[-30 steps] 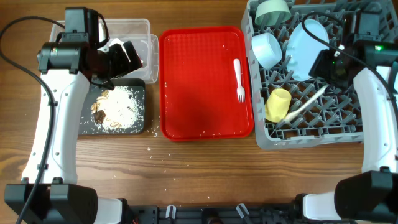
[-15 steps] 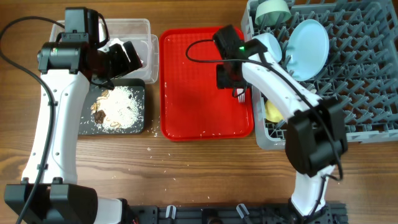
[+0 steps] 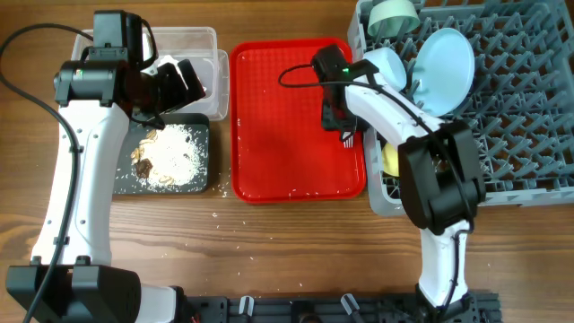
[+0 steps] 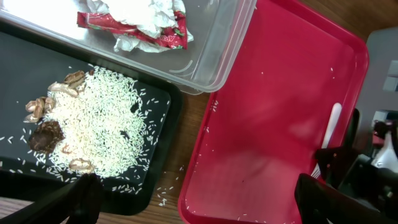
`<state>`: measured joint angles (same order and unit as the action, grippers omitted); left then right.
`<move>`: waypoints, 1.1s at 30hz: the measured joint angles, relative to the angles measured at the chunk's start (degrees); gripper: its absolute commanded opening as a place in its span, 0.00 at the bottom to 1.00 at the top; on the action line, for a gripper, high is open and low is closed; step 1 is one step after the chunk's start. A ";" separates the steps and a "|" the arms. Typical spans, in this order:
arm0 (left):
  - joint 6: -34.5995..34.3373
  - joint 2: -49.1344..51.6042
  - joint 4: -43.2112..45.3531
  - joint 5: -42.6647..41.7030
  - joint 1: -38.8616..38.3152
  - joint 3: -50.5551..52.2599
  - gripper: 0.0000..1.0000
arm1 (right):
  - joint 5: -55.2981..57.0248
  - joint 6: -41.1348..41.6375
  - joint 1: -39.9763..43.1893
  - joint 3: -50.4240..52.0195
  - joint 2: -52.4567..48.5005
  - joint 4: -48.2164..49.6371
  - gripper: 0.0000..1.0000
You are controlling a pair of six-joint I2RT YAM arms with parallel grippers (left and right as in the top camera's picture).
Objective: Sort waste into correct bins and load items into the dishwasher rack
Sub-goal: 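Grasp the white fork on the red tray with the right gripper, then place the white fork in the rack and release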
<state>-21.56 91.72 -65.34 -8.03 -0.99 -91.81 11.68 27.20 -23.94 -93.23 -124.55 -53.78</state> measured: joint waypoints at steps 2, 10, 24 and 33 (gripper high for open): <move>0.00 0.00 0.00 0.02 0.00 0.00 1.00 | -1.09 -0.22 -0.11 -0.13 -1.27 -0.17 0.44; 0.00 0.00 0.00 0.00 0.00 0.00 1.00 | -6.25 -4.35 0.00 -0.44 -1.51 -0.42 0.04; 0.00 0.00 0.00 0.00 0.00 0.00 1.00 | -10.99 -8.07 0.00 -0.17 14.10 -4.50 0.04; 0.00 0.00 0.00 0.02 0.00 0.00 1.00 | -0.70 2.71 23.30 -0.22 38.73 -19.17 0.77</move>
<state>-21.56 91.72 -65.34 -8.01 -0.99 -91.81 10.98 29.91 -0.64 -93.45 -85.82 -72.95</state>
